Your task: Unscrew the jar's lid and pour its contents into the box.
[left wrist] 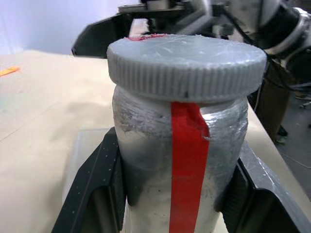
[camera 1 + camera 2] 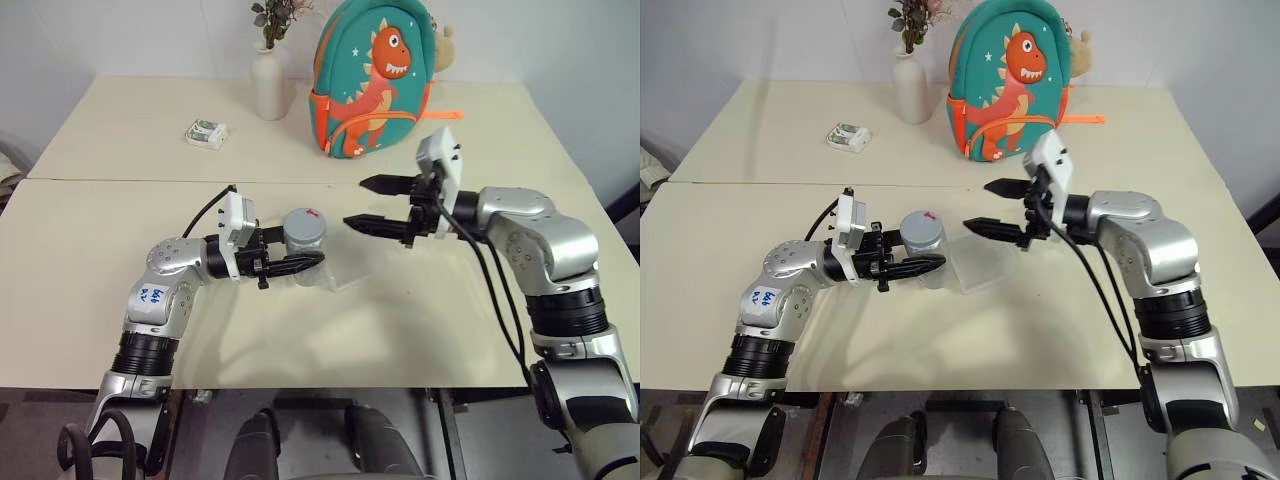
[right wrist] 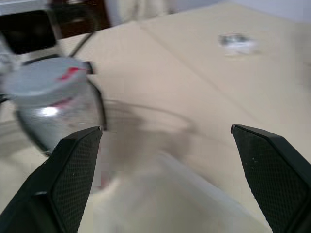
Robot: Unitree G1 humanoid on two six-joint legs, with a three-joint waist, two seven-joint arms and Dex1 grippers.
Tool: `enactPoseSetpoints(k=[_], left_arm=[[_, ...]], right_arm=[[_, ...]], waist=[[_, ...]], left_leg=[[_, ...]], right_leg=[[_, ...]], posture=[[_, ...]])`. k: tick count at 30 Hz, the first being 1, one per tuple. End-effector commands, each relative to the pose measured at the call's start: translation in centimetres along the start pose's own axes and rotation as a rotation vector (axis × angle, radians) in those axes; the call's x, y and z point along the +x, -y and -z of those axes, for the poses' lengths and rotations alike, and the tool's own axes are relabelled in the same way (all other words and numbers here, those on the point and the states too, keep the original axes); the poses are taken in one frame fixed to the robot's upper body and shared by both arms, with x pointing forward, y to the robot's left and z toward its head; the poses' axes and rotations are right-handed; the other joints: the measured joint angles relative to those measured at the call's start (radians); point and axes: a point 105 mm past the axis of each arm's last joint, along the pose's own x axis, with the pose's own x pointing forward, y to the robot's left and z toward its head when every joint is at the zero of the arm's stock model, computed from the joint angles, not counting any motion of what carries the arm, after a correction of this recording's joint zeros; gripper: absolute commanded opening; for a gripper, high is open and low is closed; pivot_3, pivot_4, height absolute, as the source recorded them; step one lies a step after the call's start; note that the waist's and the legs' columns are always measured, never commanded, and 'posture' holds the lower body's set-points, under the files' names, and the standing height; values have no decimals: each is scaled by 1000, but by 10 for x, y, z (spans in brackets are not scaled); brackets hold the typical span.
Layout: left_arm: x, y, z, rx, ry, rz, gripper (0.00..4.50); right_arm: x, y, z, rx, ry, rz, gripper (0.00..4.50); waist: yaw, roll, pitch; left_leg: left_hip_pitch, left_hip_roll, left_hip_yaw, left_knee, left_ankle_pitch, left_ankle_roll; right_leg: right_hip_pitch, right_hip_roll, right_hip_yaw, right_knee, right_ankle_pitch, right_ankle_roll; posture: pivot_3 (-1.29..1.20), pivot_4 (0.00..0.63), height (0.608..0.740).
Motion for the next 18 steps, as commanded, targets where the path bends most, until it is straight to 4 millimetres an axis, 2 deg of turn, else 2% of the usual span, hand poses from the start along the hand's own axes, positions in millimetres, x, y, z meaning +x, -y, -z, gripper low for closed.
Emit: enactPoseSetpoints(k=[1, 4, 7, 12, 18], left_arm=[[1, 3, -12, 50, 30, 22, 2004], [0, 3, -12, 51, 27, 17, 2004], [-1, 2, -12, 51, 25, 15, 2004], [1, 2, -12, 52, 26, 15, 2004], [3, 2, -12, 49, 28, 16, 2004]], right_arm=[[-9, 1, -10, -27, 40, 7, 4482], [-13, -3, -12, -24, 54, -27, 4482], [-9, -19, -21, -17, 92, -110, 4482], [13, -43, -25, -29, 99, -179, 4482], [38, -57, -27, -20, 109, -197, 4482]], waist=[[-1, 0, 0], [3, 0, 0], [4, 0, 0], [2, 0, 0], [4, 0, 0]], left_leg=[[0, 0, 0, -1, 0, 0], [0, 0, 0, -2, 0, 0], [0, 0, 0, -2, 0, 0], [0, 0, 0, -2, 0, 0], [0, 0, 0, -2, 0, 0]], right_leg=[[0, 0, 0, 0, 0, 0], [-1, 0, 0, 0, 0, 0], [0, 0, 0, -2, 0, 0], [0, 0, 0, -2, 0, 0], [0, 0, 0, -2, 0, 1]], posture=[[0, 150, 740], [0, 150, 740], [0, 150, 740], [0, 150, 740], [0, 150, 740]])
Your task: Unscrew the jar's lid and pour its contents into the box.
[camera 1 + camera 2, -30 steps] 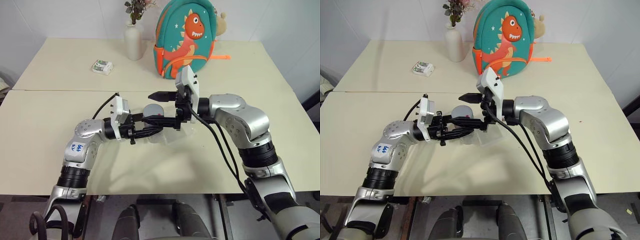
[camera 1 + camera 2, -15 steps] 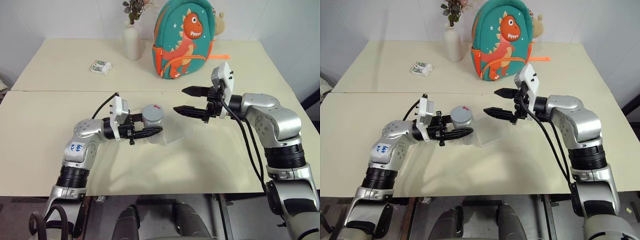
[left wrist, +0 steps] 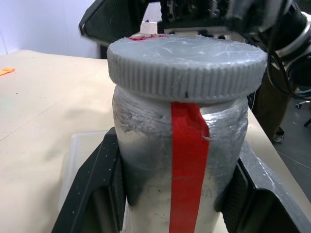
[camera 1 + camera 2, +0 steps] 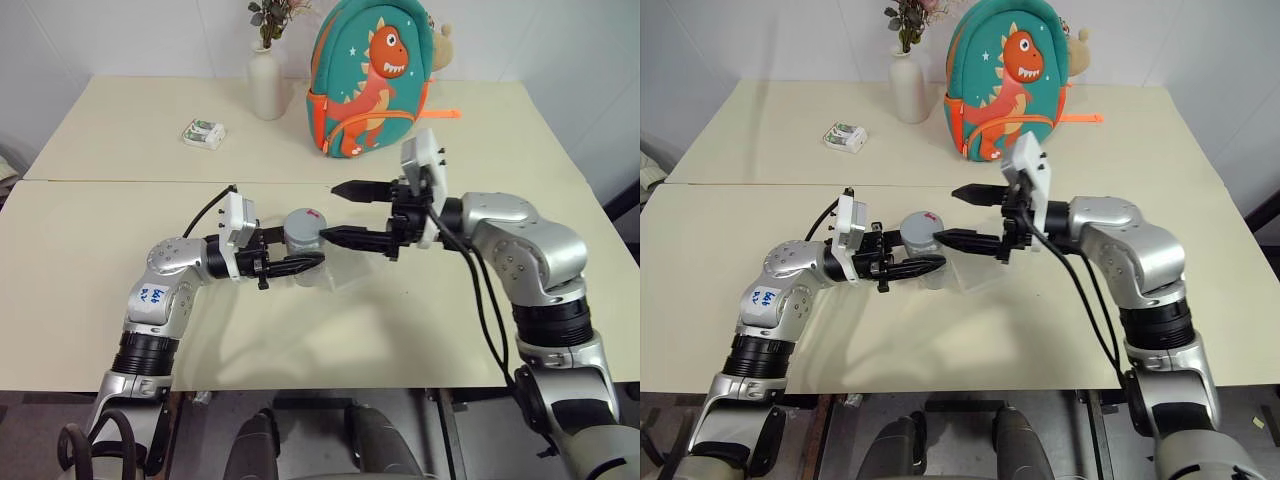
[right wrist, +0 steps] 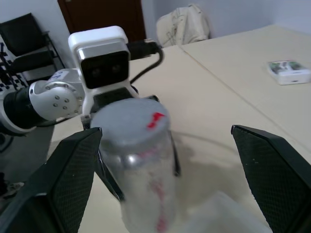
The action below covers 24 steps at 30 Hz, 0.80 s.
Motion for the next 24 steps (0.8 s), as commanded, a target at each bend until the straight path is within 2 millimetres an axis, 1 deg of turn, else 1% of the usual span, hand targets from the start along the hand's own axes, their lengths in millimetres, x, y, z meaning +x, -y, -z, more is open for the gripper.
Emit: enactPoseSetpoints(k=[1, 7, 14, 16, 20, 24], left_arm=[[4, 2, -12, 48, 29, 15, 2004], [6, 4, -12, 46, 30, 22, 2004], [7, 4, -12, 44, 34, 22, 2004], [7, 5, -12, 43, 34, 23, 2004], [7, 5, -12, 43, 35, 22, 2004], [7, 5, -12, 41, 34, 19, 2004]], right_arm=[[14, -8, -13, -43, 19, -18, 4482], [25, -7, -12, -35, 5, -15, 4482], [26, 3, -9, -44, -17, 16, 4482], [23, 6, -7, -46, -29, 27, 4482], [10, 17, -4, -51, -50, 70, 4482], [-14, 31, -3, -54, -58, 128, 4482]], waist=[[0, 0, 0], [0, 0, 0], [0, 0, 0], [0, 0, 0], [0, 0, 0], [1, 0, 0]], left_leg=[[0, 0, 0, 0, 0, 0], [0, 0, 0, 0, 0, 0], [0, 0, 0, -1, 0, 0], [0, 0, 0, -1, 0, 0], [0, 0, 0, -1, 0, 0], [0, 0, 0, -1, 0, 0]], right_leg=[[0, 0, 0, 0, 0, 0], [0, 0, 0, 0, 0, 0], [0, 0, 0, 0, 0, 0], [0, 0, 0, 0, 0, 0], [0, 0, 0, -1, 0, 0], [0, 0, 0, -1, 0, 0]], posture=[[0, 150, 740], [0, 150, 740], [0, 150, 740], [0, 150, 740], [0, 150, 740], [0, 150, 740]])
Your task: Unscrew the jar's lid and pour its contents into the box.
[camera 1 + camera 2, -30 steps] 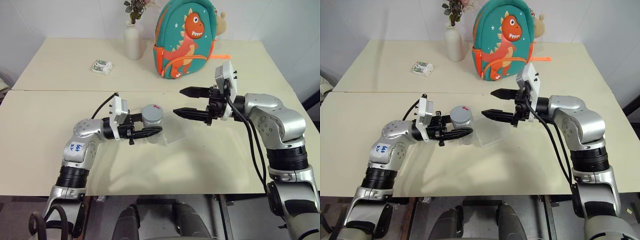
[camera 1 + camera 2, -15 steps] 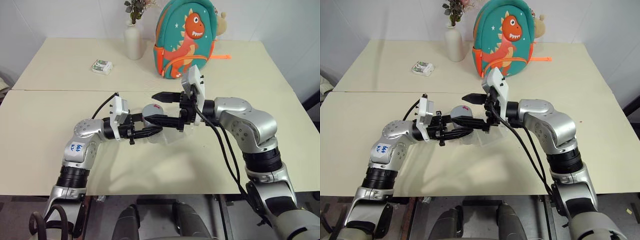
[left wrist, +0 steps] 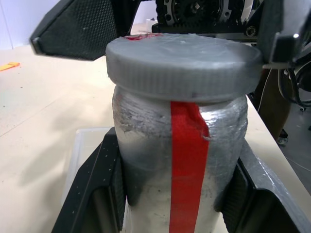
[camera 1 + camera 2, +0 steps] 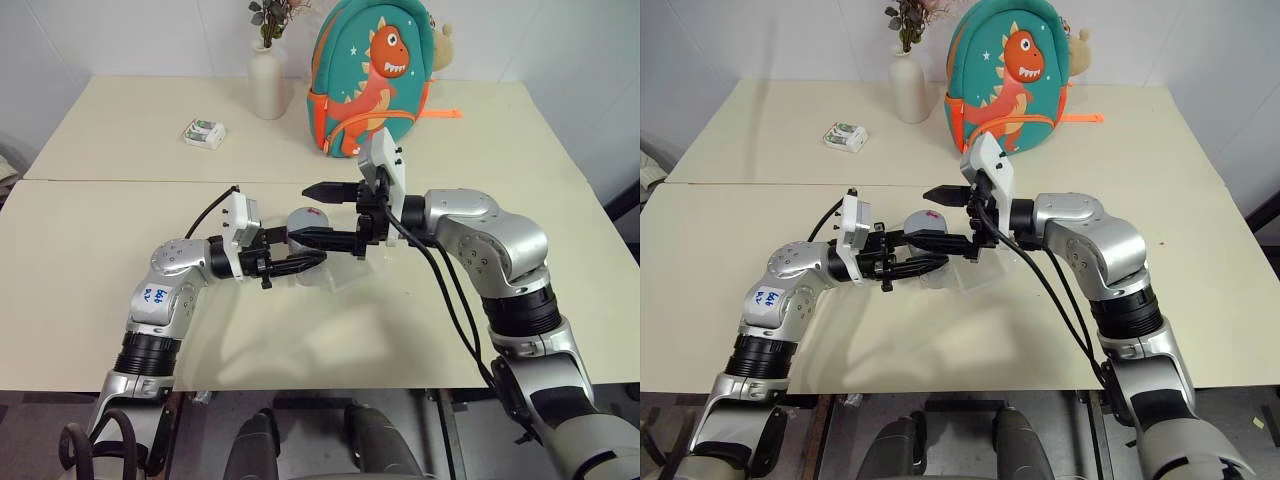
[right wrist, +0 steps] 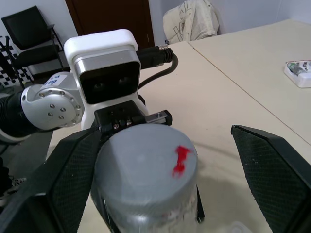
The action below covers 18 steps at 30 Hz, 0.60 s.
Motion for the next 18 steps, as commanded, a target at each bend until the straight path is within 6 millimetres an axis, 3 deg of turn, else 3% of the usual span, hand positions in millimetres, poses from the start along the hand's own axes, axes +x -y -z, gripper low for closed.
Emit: enactPoseSetpoints(k=[1, 11, 15, 18], left_arm=[[3, 8, -15, 60, 41, 50, 2004], [2, 10, -13, 55, 41, 52, 2004], [1, 10, -13, 55, 37, 52, 2004], [2, 10, -13, 55, 37, 53, 2004]], right_arm=[[-34, 27, 0, -20, -8, 148, 4482], [-64, 30, 4, -6, -34, 152, 4482], [-60, 22, -7, -6, 12, 105, 4482], [-44, 5, -19, -10, 68, 20, 4482]], waist=[[0, 0, 0], [-3, 0, 0], [-1, 0, 0], [-2, 0, 0]], left_leg=[[0, 0, 0, 0, 0, 0], [0, 0, 1, -2, 0, 0], [0, 0, 1, -1, 0, 0], [0, 0, 1, -1, 0, 0]], right_leg=[[0, 0, 0, 0, 0, 0], [0, 0, 1, -2, 0, 0], [0, 0, 1, -3, 0, 1], [0, 0, 1, -2, 0, 1]], posture=[[0, 150, 740], [0, 150, 740], [0, 150, 740], [0, 150, 740]])
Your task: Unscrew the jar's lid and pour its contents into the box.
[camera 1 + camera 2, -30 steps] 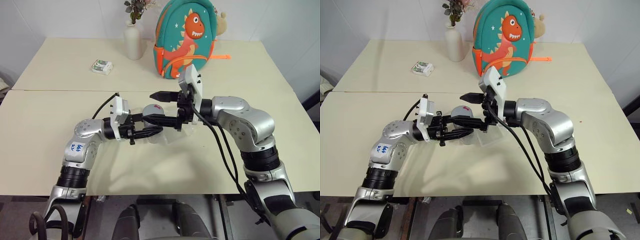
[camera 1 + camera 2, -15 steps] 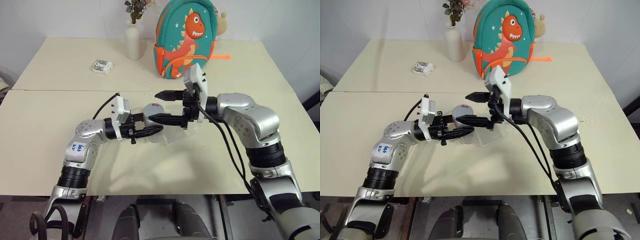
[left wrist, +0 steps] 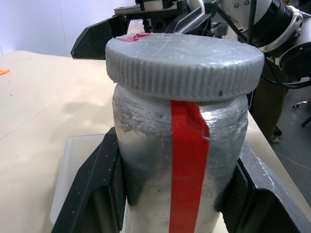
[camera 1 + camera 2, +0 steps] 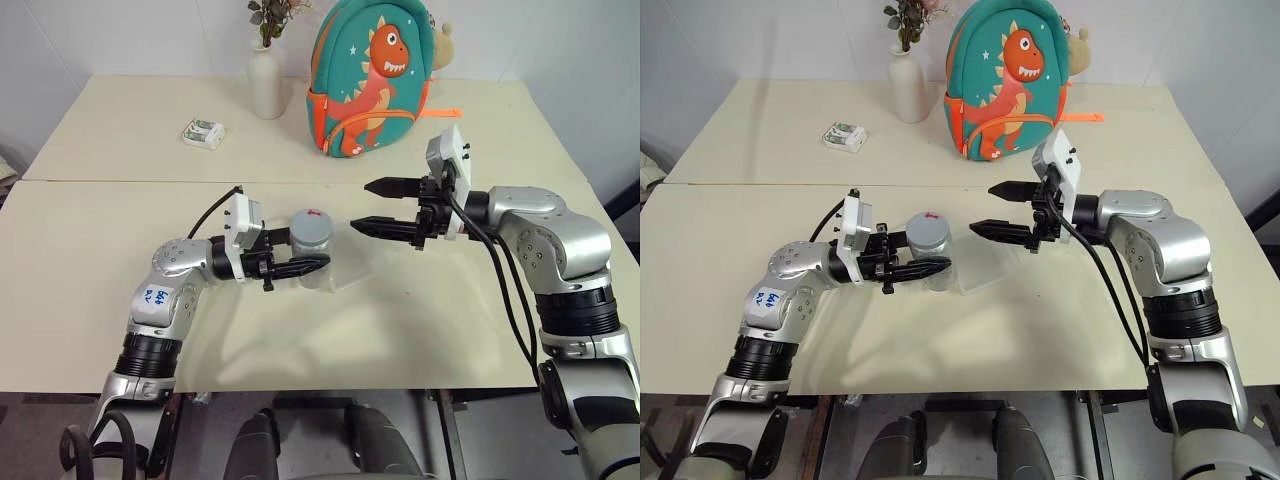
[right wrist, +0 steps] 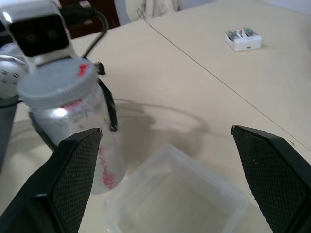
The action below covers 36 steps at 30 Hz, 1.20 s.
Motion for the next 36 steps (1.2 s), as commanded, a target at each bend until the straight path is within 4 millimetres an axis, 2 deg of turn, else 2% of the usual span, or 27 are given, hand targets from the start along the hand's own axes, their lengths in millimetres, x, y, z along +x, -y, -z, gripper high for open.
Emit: enactPoseSetpoints(k=[1, 5, 9, 16, 23, 36], left_arm=[[1, 2, -10, 36, 30, 14, 2004], [3, 2, -10, 34, 33, 17, 2004], [4, 3, -9, 33, 36, 20, 2004], [4, 2, -10, 32, 38, 13, 2004], [4, 3, -10, 30, 39, 11, 2004], [5, 2, -10, 30, 42, 13, 2004]], right_arm=[[14, -25, -25, -52, 81, -106, 4482], [34, -42, -23, -42, 79, -171, 4482], [52, -46, -17, -26, 51, -178, 4482], [64, -51, -12, -23, 23, -199, 4482], [63, -42, -14, -33, 30, -162, 4482], [37, -15, -7, -31, 0, -45, 4482]], waist=[[-2, 0, 0], [0, 0, 0], [1, 0, 0], [2, 0, 0], [1, 0, 0], [2, 0, 0]], left_leg=[[0, 0, 0, 0, 0, 0], [0, 0, 0, 0, 0, 0], [0, 0, 0, 1, 0, 0], [0, 0, 0, 0, 0, 0], [0, 0, 0, 1, 0, 0], [0, 0, 0, 1, 0, 0]], right_leg=[[0, 0, 0, 0, 0, 0], [0, 0, 0, 0, 0, 0], [0, 0, 0, 1, 0, 0], [0, 0, 0, 0, 0, 0], [0, 0, 0, 1, 0, 0], [0, 0, 0, 1, 0, 0]], posture=[[0, 150, 740], [0, 150, 740], [0, 150, 740], [0, 150, 740], [0, 150, 740], [0, 150, 740]])
